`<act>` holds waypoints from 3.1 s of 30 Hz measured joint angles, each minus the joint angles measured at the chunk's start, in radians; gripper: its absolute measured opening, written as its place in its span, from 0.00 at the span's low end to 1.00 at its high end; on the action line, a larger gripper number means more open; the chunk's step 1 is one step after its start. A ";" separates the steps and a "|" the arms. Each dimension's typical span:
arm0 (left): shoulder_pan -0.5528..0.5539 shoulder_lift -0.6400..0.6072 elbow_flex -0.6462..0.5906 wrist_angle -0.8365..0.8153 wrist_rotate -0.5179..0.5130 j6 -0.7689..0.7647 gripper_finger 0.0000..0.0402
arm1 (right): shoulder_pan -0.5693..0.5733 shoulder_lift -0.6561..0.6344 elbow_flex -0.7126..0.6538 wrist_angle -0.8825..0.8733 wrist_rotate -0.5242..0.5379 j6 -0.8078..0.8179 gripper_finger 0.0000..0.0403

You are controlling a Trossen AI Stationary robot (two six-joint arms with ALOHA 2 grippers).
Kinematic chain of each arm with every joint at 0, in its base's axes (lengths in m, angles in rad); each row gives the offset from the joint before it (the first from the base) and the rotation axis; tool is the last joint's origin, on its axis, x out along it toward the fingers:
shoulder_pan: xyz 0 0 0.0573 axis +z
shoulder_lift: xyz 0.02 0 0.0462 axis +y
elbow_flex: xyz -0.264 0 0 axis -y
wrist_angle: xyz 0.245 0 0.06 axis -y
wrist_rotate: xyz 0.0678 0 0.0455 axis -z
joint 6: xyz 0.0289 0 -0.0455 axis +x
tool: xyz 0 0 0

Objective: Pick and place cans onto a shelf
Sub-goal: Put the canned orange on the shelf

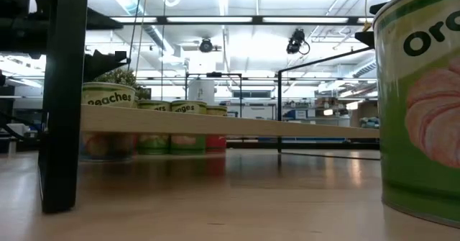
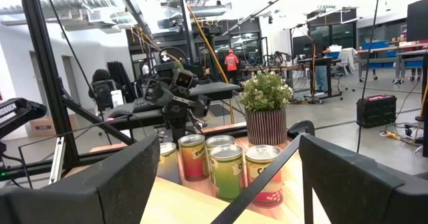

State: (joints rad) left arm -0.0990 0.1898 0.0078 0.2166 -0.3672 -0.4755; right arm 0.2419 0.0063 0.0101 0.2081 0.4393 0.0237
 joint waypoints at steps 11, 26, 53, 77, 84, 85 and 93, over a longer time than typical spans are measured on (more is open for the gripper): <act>0.006 0.063 0.077 0.021 0.057 0.114 0.96 | 0.000 0.000 0.000 0.000 0.000 0.000 0.91; 0.283 0.674 0.472 -0.186 0.219 0.147 0.96 | 0.000 0.000 0.000 0.000 0.000 0.000 0.91; 0.513 1.463 1.277 -0.829 0.376 0.203 0.96 | 0.000 0.000 0.000 0.000 0.001 0.000 0.91; 0.498 1.548 1.336 -0.887 0.380 0.159 0.96 | 0.000 0.000 0.000 0.000 0.001 0.000 0.91; 0.476 1.580 1.335 -0.824 0.398 0.257 0.96 | 0.000 0.000 0.000 0.001 0.001 0.000 0.91; 0.475 1.580 1.335 -0.826 0.397 0.282 0.96 | 0.000 0.000 0.000 0.001 0.001 0.000 0.91; 0.478 1.580 1.335 -0.806 0.387 0.278 0.96 | 0.000 0.000 0.000 0.002 -0.010 0.000 0.91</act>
State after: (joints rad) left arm 0.3788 1.7699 1.3430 -0.5897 0.0203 -0.1976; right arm 0.2419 0.0059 0.0105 0.2098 0.4296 0.0235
